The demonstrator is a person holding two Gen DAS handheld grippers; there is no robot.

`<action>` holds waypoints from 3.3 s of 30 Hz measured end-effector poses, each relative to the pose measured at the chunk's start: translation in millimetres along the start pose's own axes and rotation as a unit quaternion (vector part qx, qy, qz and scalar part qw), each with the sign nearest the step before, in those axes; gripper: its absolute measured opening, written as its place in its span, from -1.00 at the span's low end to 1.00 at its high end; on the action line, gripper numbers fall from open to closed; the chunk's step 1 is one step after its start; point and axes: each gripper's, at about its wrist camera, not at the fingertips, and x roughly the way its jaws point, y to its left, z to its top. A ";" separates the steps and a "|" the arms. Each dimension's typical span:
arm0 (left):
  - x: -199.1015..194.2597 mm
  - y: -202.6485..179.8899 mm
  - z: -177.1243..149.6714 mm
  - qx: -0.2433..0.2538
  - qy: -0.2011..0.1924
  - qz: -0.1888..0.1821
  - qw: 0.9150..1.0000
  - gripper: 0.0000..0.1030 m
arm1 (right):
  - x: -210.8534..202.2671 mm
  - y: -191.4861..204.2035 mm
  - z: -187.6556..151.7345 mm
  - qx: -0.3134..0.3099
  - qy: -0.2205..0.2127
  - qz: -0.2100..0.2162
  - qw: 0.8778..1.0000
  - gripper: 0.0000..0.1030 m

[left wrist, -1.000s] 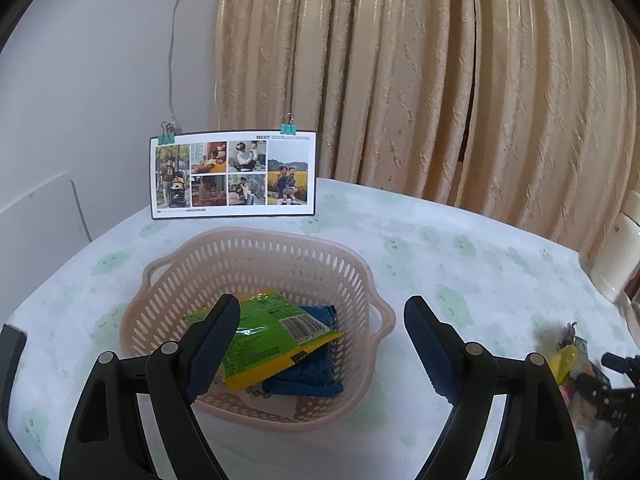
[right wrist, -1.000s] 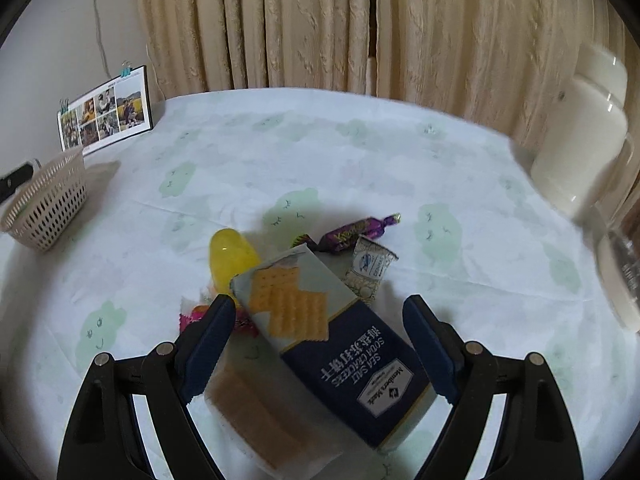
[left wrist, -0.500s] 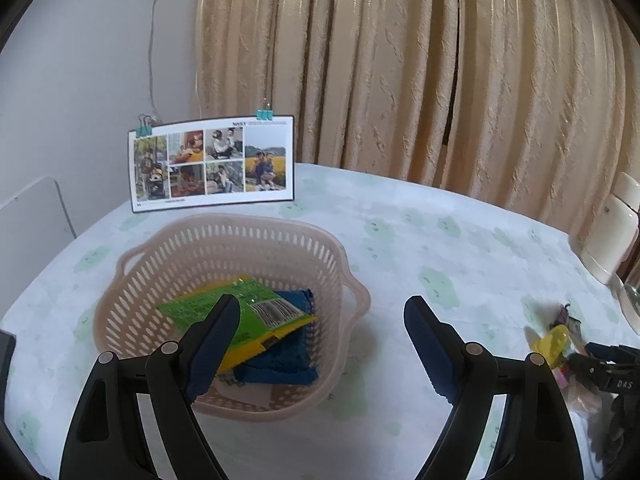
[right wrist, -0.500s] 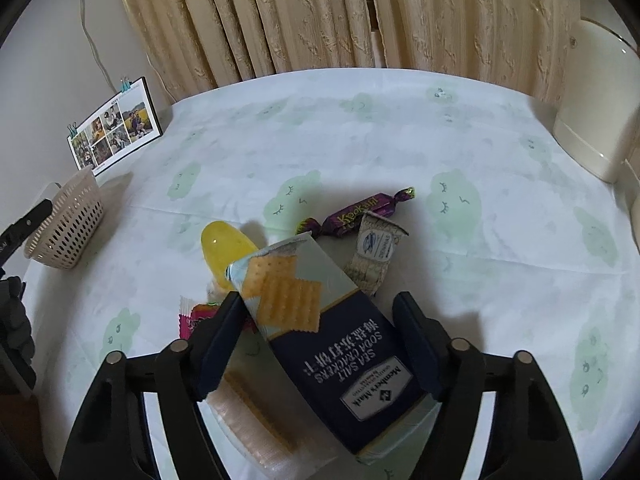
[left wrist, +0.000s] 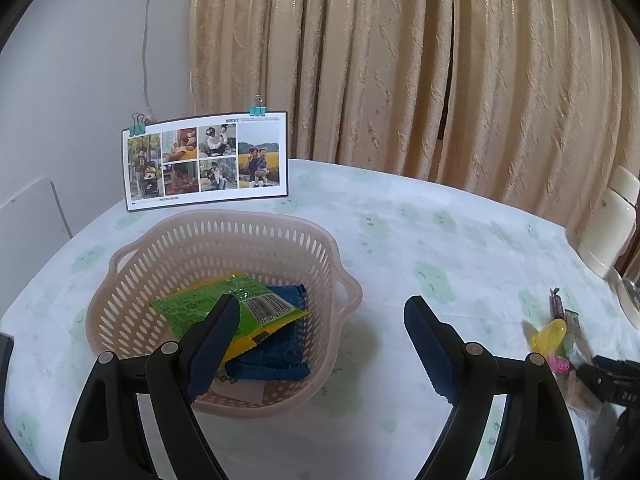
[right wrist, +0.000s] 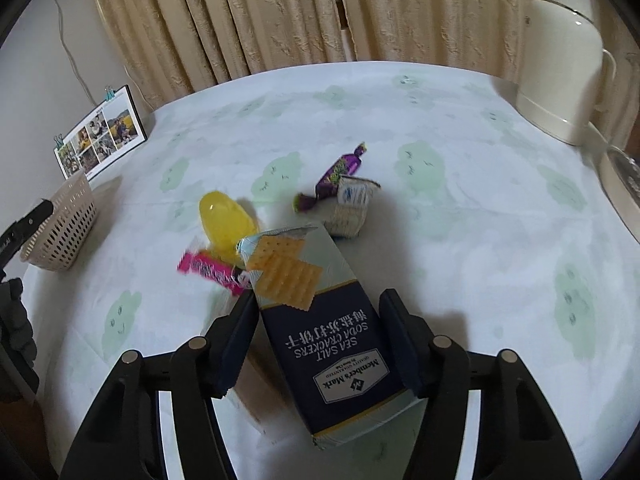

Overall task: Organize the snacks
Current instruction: 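Close the right tool around the blue soda cracker box, then hold the cracker box in the right tool while the left tool grasps the clear biscuit pack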

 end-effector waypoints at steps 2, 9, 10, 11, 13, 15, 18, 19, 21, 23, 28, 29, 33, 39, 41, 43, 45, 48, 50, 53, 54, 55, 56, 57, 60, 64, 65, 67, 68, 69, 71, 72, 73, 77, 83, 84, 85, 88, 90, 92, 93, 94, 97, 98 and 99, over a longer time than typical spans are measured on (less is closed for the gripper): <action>0.5 -1.9 -0.7 0.004 0.002 -0.003 1.000 0.64 | -1.3 4.6 -2.1 -0.009 0.004 -0.009 1.000 0.15; 3.7 -11.6 -5.9 0.018 0.012 -0.017 1.000 0.64 | 12.0 14.2 5.8 -0.044 0.010 -0.039 0.998 0.22; 5.0 -12.4 -6.5 0.019 0.017 -0.021 0.999 0.64 | 13.1 15.1 6.5 -0.048 0.009 -0.040 0.998 0.22; 6.1 -12.6 -6.9 0.018 0.020 -0.025 0.999 0.64 | 13.1 15.2 6.5 -0.049 0.008 -0.040 0.998 0.16; 8.8 -12.7 -7.6 0.016 0.029 -0.034 0.999 0.64 | 11.2 13.5 5.6 -0.046 0.005 -0.037 0.998 0.05; 11.0 -13.0 -8.2 0.014 0.036 -0.041 0.998 0.64 | 8.5 9.4 4.6 -0.036 0.001 -0.031 0.999 0.01; 11.7 -15.9 -9.9 0.020 0.038 -0.042 0.998 0.64 | 4.1 3.2 1.5 -0.015 -0.005 -0.023 1.000 -0.03; 12.0 -17.3 -10.6 0.023 0.038 -0.041 0.998 0.64 | 2.6 1.9 0.3 -0.012 -0.006 -0.023 1.000 -0.03; 12.7 -20.1 -11.8 0.030 0.038 -0.039 0.998 0.64 | -1.1 1.0 -3.0 -0.006 -0.008 -0.022 1.000 -0.04; 13.4 -23.2 -13.1 0.036 0.038 -0.036 0.998 0.67 | -5.2 1.4 -7.2 -0.006 -0.010 -0.023 1.000 -0.04; 13.1 -28.0 -14.8 0.047 0.034 -0.027 0.998 0.71 | -13.2 3.5 -17.7 -0.007 -0.012 -0.019 1.000 -0.04; 12.7 -28.5 -15.1 0.049 0.033 -0.025 0.998 0.71 | -14.9 4.0 -19.6 -0.006 -0.012 -0.017 1.000 -0.04; 9.7 -33.1 -16.9 0.058 0.025 -0.019 0.998 0.71 | -20.0 7.6 -26.4 -0.001 -0.013 -0.010 1.000 -0.04; 4.6 -40.4 -19.2 0.072 0.012 -0.021 0.997 0.71 | -26.5 14.1 -34.4 0.019 -0.012 0.032 0.999 -0.04; 2.6 -43.5 -20.6 0.077 0.008 -0.019 0.997 0.71 | -27.9 14.6 -36.8 0.029 -0.013 0.043 0.999 -0.04; 0.6 -45.4 -22.0 0.078 0.005 -0.019 0.997 0.71 | -29.3 14.2 -38.1 0.033 -0.017 0.040 0.999 -0.05; -2.2 -47.7 -23.7 0.079 0.004 -0.022 0.997 0.72 | -31.5 11.5 -37.7 0.038 -0.023 0.029 0.999 -0.04; -9.3 -53.5 -27.1 0.081 0.003 -0.028 0.996 0.72 | -34.6 7.4 -36.7 0.038 -0.034 0.001 0.999 -0.04; -16.5 -59.9 -28.6 0.087 0.002 -0.044 0.995 0.72 | -37.3 2.2 -36.3 0.039 -0.041 -0.016 0.998 -0.04; -29.3 -72.5 -30.2 0.104 -0.013 -0.052 0.993 0.72 | -37.0 -7.6 -36.6 0.052 -0.044 -0.020 0.997 -0.04; -34.2 -78.6 -31.4 0.114 -0.019 -0.052 0.992 0.72 | -36.6 -11.1 -36.7 0.059 -0.044 -0.017 0.997 -0.04; -38.9 -85.4 -32.7 0.122 -0.020 -0.059 0.991 0.72 | -37.1 -13.3 -36.9 0.064 -0.045 -0.014 0.997 -0.04; -42.5 -92.1 -34.7 0.127 -0.016 -0.070 0.989 0.72 | -38.4 -14.7 -37.0 0.066 -0.049 -0.013 0.997 -0.04; -43.9 -97.1 -35.8 0.128 -0.008 -0.083 0.988 0.72 | -39.1 -15.2 -36.9 0.065 -0.051 -0.014 0.996 -0.04; -40.5 -114.5 -44.4 0.117 0.048 -0.139 0.982 0.72 | -42.1 -14.9 -36.6 0.060 -0.059 -0.026 0.996 -0.04; -29.8 -134.7 -58.5 0.096 0.115 -0.185 0.971 0.72 | -45.0 -19.5 -37.8 0.062 -0.063 -0.032 0.996 -0.04; -28.3 -138.0 -61.1 0.091 0.124 -0.191 0.970 0.72 | -44.6 -20.9 -38.0 0.064 -0.062 -0.032 0.995 -0.04; -25.1 -145.7 -65.3 0.077 0.147 -0.207 0.964 0.72 | -43.8 -24.7 -38.8 0.073 -0.061 -0.026 0.995 -0.04; -23.9 -149.2 -66.9 0.071 0.157 -0.215 0.961 0.72 | -43.9 -25.6 -38.9 0.075 -0.062 -0.024 0.995 -0.04; -23.6 -152.7 -69.6 0.068 0.163 -0.220 0.959 0.72 | -44.2 -25.7 -38.9 0.076 -0.063 -0.022 0.995 -0.04; -24.1 -161.6 -73.5 0.064 0.174 -0.228 0.956 0.72 | -44.4 -25.6 -39.2 0.075 -0.064 -0.019 0.995 -0.04; -23.7 -165.0 -74.9 0.066 0.176 -0.228 0.955 0.72 | -44.7 -25.8 -39.8 0.075 -0.065 -0.018 0.995 -0.04; -22.8 -168.9 -76.2 0.068 0.178 -0.228 0.955 0.72 | -45.0 -26.5 -40.0 0.077 -0.066 -0.016 0.995 -0.04; -19.4 -183.8 -82.5 0.073 0.188 -0.226 0.953 0.72 | -45.7 -29.6 -40.6 0.084 -0.068 -0.009 0.994 -0.04; -11.3 -192.7 -88.3 0.080 0.191 -0.204 0.957 0.63 | -46.5 -30.8 -41.2 0.089 -0.072 0.000 0.993 -0.04; -10.2 -194.6 -88.9 0.084 0.190 -0.199 0.958 0.55 | -46.7 -31.2 -41.4 0.089 -0.072 0.001 0.993 -0.04; -10.2 -196.2 -89.8 0.089 0.187 -0.193 0.959 0.45 | -46.7 -31.5 -41.5 0.090 -0.073 0.002 0.993 -0.04; -12.1 -204.4 -92.0 0.107 0.181 -0.196 0.958 0.15 | -46.9 -32.2 -41.8 0.092 -0.074 0.006 0.993 -0.04; -13.0 -209.3 -93.5 0.117 0.178 -0.200 0.956 -0.02 | -47.3 -32.8 -42.1 0.093 -0.075 0.008 0.993 -0.04; -14.7 -213.2 -94.6 0.124 0.177 -0.205 0.955 -0.11 | -47.5 -33.4 -42.3 0.094 -0.076 0.009 0.993 -0.04; -15.3 -214.1 -94.9 0.126 0.176 -0.206 0.954 -0.15 | -47.6 -33.5 -42.4 0.094 -0.076 0.010 0.993 -0.04; -15.8 -214.2 -94.9 0.127 0.175 -0.209 0.954 -0.23 | -47.7 -33.5 -42.4 0.095 -0.076 0.010 0.993 -0.04; -17.4 -213.7 -95.3 0.128 0.174 -0.213 0.953 -0.27 | -47.6 -33.3 -42.6 0.095 -0.076 0.010 0.993 -0.04; -18.0 -214.0 -95.0 0.129 0.174 -0.214 0.953 -0.29 | -47.7 -33.6 -42.7 0.095 -0.077 0.011 0.992 -0.04; -19.2 -214.1 -94.9 0.131 0.172 -0.214 0.952 -0.37 | -48.3 -33.4 -42.6 0.096 -0.077 0.012 0.992 -0.04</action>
